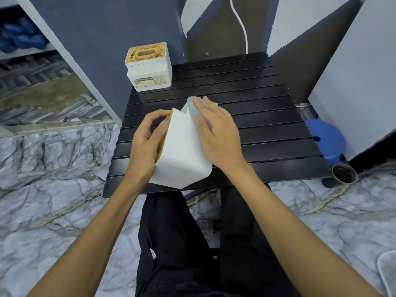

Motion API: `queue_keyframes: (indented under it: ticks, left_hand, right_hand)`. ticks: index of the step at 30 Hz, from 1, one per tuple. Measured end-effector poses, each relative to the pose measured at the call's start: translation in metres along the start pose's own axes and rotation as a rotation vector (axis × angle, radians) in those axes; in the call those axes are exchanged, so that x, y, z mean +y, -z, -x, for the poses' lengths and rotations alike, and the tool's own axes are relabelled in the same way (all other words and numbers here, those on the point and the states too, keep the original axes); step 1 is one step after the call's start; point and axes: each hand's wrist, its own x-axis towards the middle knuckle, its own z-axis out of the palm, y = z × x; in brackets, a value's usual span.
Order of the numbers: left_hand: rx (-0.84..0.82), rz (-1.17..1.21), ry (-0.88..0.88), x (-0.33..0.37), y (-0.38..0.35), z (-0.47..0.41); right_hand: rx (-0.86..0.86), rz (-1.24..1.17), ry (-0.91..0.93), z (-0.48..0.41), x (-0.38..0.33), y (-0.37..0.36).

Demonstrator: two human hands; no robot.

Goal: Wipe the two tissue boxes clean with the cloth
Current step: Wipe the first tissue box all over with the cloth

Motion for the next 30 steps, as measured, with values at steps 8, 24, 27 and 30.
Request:
queue_keyframes:
  ticks: [8,24,27,30]
  left_hand:
    - [-0.009,-0.035,-0.01,-0.001,0.002,0.0]
    - [0.03,0.02,0.014,-0.002,0.008,0.0]
    - [0.043,0.025,0.019,-0.002,0.008,0.0]
    - [0.048,0.033,0.026,-0.001,0.007,-0.001]
  right_hand:
    - [0.041,0.041,0.115,0.04,-0.025,0.001]
    - [0.013,0.088,0.193,0.034,-0.036,-0.003]
    - [-0.008,0.082,0.097,0.006,-0.025,-0.001]
    - [-0.026,0.041,0.013,0.002,-0.013,0.0]
